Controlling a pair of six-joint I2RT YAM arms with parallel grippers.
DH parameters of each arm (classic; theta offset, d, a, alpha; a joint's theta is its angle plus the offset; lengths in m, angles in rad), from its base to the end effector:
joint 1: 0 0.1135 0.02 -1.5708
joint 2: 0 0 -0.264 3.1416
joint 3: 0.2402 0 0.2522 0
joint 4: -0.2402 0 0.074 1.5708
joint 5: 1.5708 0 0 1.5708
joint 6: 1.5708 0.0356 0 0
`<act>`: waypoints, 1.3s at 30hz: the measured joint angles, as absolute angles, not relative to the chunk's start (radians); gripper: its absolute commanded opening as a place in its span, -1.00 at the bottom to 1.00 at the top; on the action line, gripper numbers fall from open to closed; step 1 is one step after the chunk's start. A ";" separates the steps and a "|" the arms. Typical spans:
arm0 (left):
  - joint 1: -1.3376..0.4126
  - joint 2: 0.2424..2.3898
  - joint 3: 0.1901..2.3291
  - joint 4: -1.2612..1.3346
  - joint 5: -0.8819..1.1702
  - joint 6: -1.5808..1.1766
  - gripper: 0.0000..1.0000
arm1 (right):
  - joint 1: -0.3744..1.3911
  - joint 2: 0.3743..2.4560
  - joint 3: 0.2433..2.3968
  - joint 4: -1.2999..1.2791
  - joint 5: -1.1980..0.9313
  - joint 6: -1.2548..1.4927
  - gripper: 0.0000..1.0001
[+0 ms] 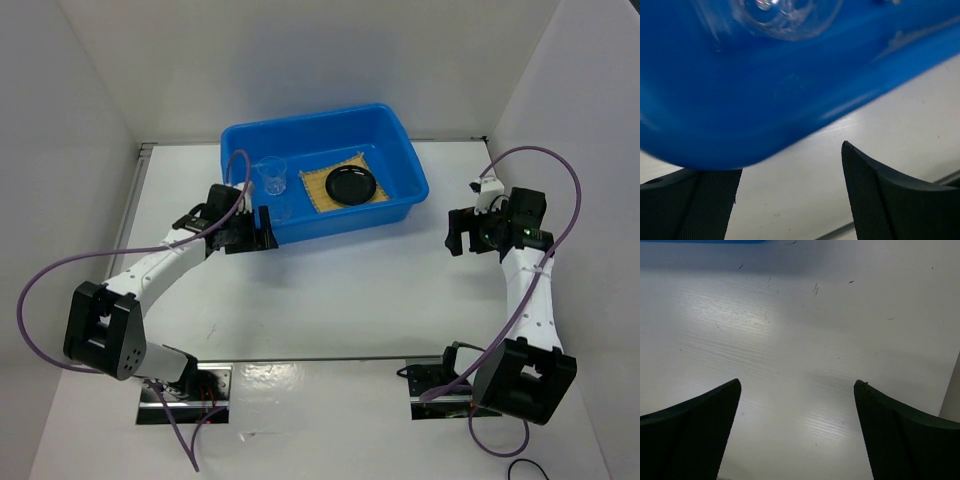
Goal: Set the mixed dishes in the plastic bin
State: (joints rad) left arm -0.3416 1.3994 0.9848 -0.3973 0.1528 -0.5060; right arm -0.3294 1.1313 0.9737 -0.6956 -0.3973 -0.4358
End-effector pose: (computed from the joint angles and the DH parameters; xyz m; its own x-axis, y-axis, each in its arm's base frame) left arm 0.2794 -0.1051 0.2506 -0.8063 -0.2217 -0.5484 0.0446 0.9017 -0.4301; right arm 0.2214 -0.0611 0.2927 -0.6705 -0.1821 -0.7192 -0.2488 0.9685 -0.0133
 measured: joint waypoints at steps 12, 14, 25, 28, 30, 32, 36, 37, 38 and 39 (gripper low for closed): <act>-0.209 1.464 1.023 -0.356 0.101 -0.527 0.77 | -0.363 1.095 0.974 -0.697 -0.424 -0.448 0.96; -0.195 1.483 1.042 -0.352 0.097 -0.526 0.77 | -0.366 1.086 0.974 -0.697 -0.425 -0.448 0.96; -0.128 1.581 1.139 -0.334 0.064 -0.523 0.80 | -0.371 1.051 0.972 -0.696 -0.427 -0.448 0.96; -0.125 1.566 1.139 -0.345 0.041 -0.521 0.89 | -0.371 1.037 0.968 -0.694 -0.427 -0.447 0.96; -0.123 1.521 1.138 -0.361 0.022 -0.511 0.98 | -0.371 1.021 0.960 -0.695 -0.426 -0.447 0.96; -0.120 1.412 1.110 -0.366 0.005 -0.493 1.00 | -0.371 1.008 0.955 -0.695 -0.426 -0.446 0.96; -0.118 1.061 1.056 -0.373 -0.030 -0.442 1.00 | -0.371 1.001 0.955 -0.694 -0.426 -0.443 0.96; -0.118 0.967 1.048 -0.368 -0.042 -0.425 1.00 | -0.371 1.000 0.955 -0.694 -0.426 -0.442 0.96; -0.118 0.885 1.035 -0.357 -0.055 -0.416 1.00 | -0.371 0.997 0.955 -0.694 -0.426 -0.442 0.96; -0.118 0.812 1.023 -0.348 -0.064 -0.408 1.00 | -0.371 0.995 0.955 -0.694 -0.425 -0.442 0.96</act>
State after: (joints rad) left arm -0.1184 0.8120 1.0225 -0.3481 -0.0639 -0.4076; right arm -0.3714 0.9947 0.9546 -0.6937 -0.4248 -0.4423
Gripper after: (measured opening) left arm 1.000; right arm 0.977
